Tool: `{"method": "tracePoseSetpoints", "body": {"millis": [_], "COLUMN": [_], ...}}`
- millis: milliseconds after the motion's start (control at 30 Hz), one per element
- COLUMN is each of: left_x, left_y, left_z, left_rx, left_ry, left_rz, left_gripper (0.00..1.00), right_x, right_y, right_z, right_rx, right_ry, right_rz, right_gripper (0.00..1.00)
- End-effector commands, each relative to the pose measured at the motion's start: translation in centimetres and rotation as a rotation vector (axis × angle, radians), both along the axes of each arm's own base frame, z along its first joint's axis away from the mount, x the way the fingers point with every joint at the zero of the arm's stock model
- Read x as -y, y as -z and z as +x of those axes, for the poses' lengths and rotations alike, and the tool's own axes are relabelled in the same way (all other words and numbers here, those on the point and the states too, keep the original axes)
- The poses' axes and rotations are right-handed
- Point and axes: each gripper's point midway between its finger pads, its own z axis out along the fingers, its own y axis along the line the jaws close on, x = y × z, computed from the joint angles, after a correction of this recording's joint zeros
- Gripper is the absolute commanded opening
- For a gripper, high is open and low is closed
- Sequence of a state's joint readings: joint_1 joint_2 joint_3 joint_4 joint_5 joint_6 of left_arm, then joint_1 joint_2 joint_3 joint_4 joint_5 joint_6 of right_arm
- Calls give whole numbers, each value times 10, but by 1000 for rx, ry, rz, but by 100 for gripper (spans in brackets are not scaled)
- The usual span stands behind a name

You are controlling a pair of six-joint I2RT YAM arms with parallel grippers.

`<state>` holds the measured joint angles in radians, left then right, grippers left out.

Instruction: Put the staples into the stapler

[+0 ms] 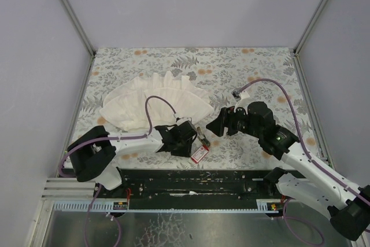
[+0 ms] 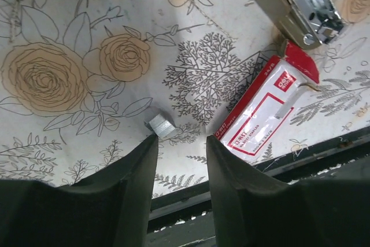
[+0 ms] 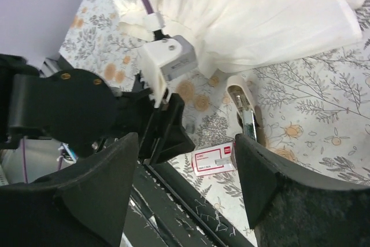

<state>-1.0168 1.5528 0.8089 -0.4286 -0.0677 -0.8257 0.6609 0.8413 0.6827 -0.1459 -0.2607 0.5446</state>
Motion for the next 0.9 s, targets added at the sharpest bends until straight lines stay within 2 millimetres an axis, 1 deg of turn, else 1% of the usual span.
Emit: {"method": "tracePoseSetpoints", "body": {"millis": [0, 33, 100, 167, 233, 267, 300, 367, 400, 433, 500, 533, 633, 700, 733, 767, 867], "left_x": [6, 5, 1, -5, -12, -16, -22, -38, -45, -57, -83, -96, -134, -160, -166, -178, -195], "left_y": [1, -1, -7, -15, -28, -37, -47, -64, -77, -85, -101, -112, -138, -150, -156, -159, -165], "left_z": [-8, -7, -2, 5, 18, 27, 36, 56, 66, 77, 100, 113, 146, 166, 172, 178, 189], "left_rx": [-9, 0, 22, 40, 65, 87, 112, 156, 182, 207, 252, 289, 385, 437, 458, 479, 529], "left_ry": [-10, -16, -30, -45, -58, -66, -75, -100, -108, -126, -161, -183, -242, -296, -311, -340, -383], "left_rz": [-70, -74, -80, -100, -128, -143, -155, -174, -201, -206, -210, -209, -183, -164, -160, -144, -104], "left_gripper": [40, 42, 45, 48, 51, 53, 56, 62, 67, 68, 77, 80, 88, 90, 90, 90, 91], "right_x": [7, 7, 6, 4, 1, -4, -9, -19, -24, -30, -41, -48, -67, -78, -84, -90, -106], "right_y": [9, 12, 17, 26, 38, 42, 51, 62, 67, 71, 81, 84, 99, 108, 113, 117, 129], "right_z": [14, 15, 15, 14, 11, 9, 6, 0, -2, -4, -9, -10, -16, -19, -20, -21, -25], "right_rx": [10, -7, -37, -70, -92, -92, -100, -106, -109, -111, -119, -121, -137, -152, -161, -168, -179], "right_ry": [75, 85, 91, 81, 68, 61, 52, 43, 41, 40, 45, 43, 34, 40, 38, 35, 32], "right_rz": [-48, -51, -58, -96, -163, -198, -244, -327, -370, -405, -478, -503, -554, -573, -581, -589, -623], "right_gripper": [74, 73, 69, 65, 62, 61, 61, 60, 60, 60, 60, 60, 60, 59, 59, 59, 57]}}
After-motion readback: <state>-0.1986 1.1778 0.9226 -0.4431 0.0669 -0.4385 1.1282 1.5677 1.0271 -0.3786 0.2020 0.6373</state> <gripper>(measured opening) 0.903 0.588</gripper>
